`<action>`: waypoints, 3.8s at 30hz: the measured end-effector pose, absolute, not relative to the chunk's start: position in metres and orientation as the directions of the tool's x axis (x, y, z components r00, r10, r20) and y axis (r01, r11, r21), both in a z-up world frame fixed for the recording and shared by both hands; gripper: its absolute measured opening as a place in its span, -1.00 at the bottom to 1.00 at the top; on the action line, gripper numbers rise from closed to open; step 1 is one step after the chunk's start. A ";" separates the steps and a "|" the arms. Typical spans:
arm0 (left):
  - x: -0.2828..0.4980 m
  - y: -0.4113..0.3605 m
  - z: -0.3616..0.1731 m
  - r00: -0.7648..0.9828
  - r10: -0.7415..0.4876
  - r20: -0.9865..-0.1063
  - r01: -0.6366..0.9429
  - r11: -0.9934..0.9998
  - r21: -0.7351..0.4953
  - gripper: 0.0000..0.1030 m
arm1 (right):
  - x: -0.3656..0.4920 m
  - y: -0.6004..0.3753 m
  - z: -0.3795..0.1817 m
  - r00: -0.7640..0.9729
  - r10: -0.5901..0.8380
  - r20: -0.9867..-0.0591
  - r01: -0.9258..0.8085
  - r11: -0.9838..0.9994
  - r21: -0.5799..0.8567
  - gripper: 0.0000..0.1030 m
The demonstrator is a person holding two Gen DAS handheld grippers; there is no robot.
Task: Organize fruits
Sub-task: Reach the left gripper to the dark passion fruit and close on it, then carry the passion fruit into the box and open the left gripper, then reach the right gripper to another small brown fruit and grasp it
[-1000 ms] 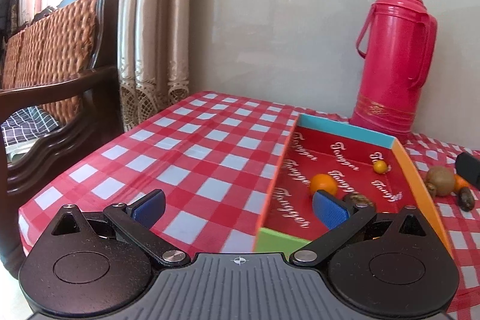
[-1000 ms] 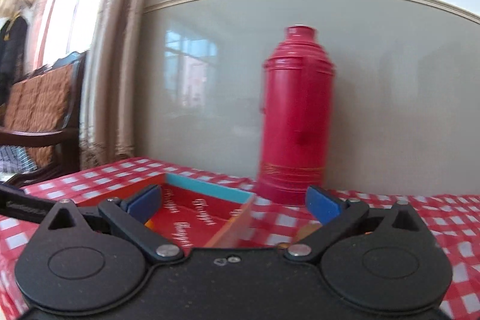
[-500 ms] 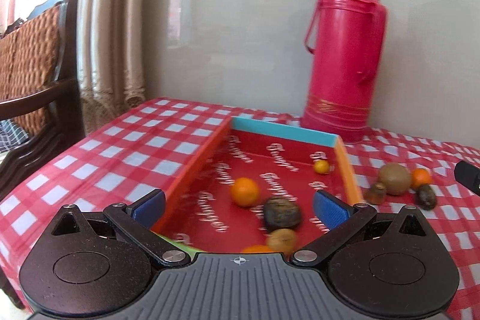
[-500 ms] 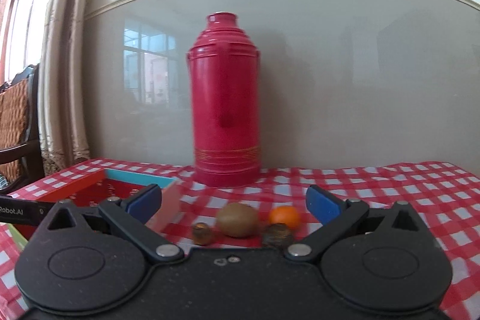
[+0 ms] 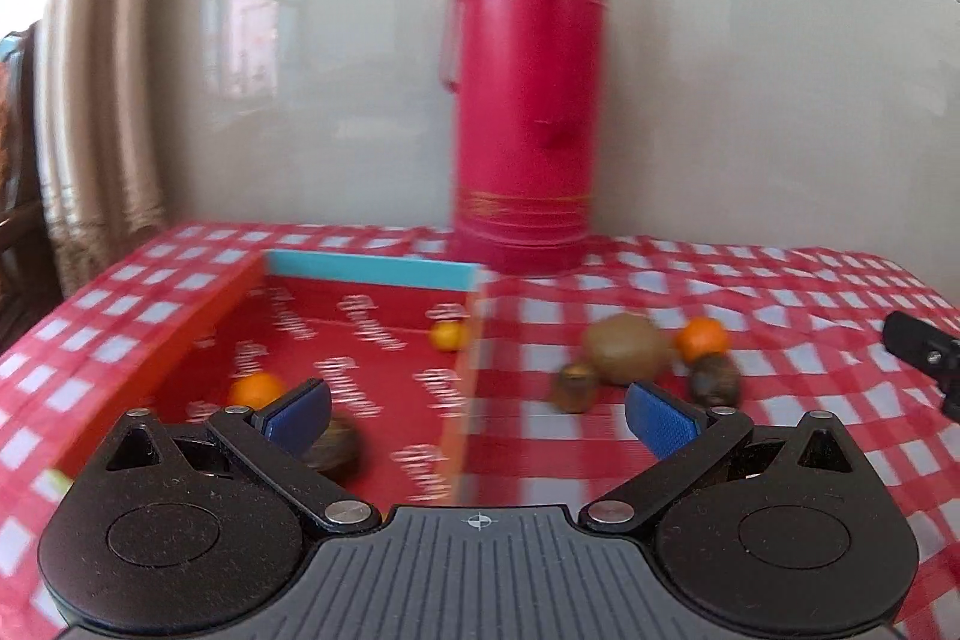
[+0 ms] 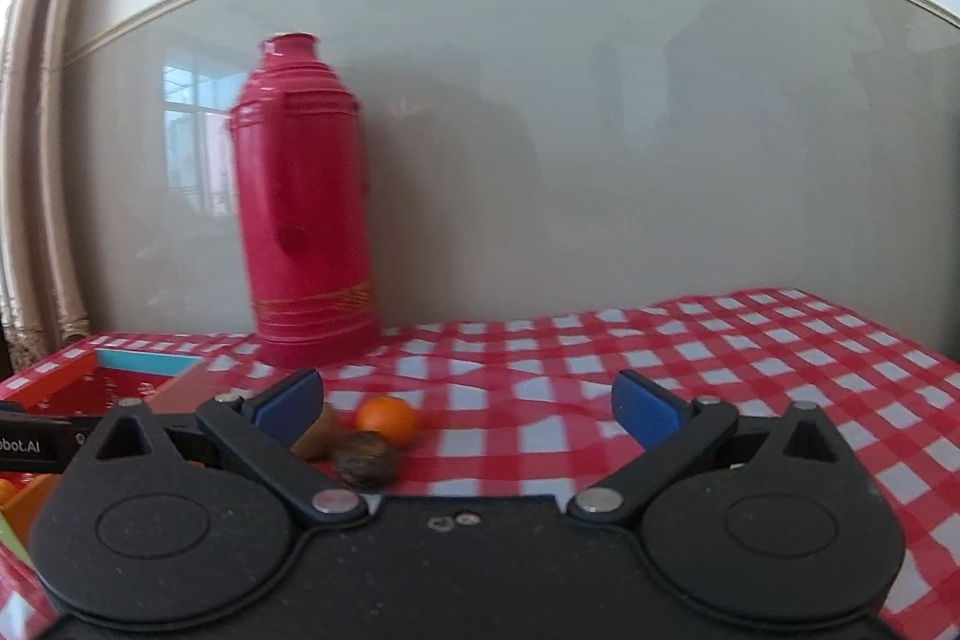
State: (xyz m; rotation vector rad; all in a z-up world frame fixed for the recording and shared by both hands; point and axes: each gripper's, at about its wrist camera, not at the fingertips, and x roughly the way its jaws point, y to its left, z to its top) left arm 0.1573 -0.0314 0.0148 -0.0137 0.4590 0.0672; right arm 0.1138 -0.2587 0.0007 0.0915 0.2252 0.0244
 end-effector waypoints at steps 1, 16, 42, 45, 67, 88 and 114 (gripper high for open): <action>0.160 -0.039 0.014 0.894 0.050 -0.446 -0.054 0.999 0.004 1.00 | 0.115 -0.264 -0.001 0.973 0.020 -0.231 0.003 0.995 0.098 0.89; 0.215 -0.130 -0.010 0.862 -0.032 -0.506 0.048 0.999 0.018 1.00 | 0.139 -0.339 -0.019 0.925 -0.128 -0.359 0.194 0.969 0.154 0.89; 0.249 -0.164 -0.033 0.820 -0.065 -0.568 0.109 0.993 0.044 -0.19 | 0.154 -0.386 -0.033 0.862 -0.192 -0.469 0.299 0.940 0.163 0.89; 0.238 -0.159 -0.031 0.827 -0.062 -0.559 0.107 0.993 0.048 -0.19 | 0.158 -0.380 -0.032 0.865 -0.179 -0.469 0.286 0.944 0.167 0.89; 0.145 -0.017 0.026 0.900 0.160 -0.406 -0.147 0.987 0.064 -0.18 | 0.156 -0.306 -0.014 0.899 -0.053 -0.436 0.157 0.966 0.206 0.89; 0.114 0.077 0.017 0.859 0.311 -0.407 -0.309 0.948 0.073 1.00 | 0.152 -0.195 -0.013 0.911 0.100 -0.400 -0.076 0.994 0.075 0.89; 0.115 0.134 0.008 0.831 0.395 -0.391 -0.411 0.910 0.046 1.00 | 0.202 -0.115 -0.020 0.828 0.244 -0.506 -0.299 0.954 -0.030 0.21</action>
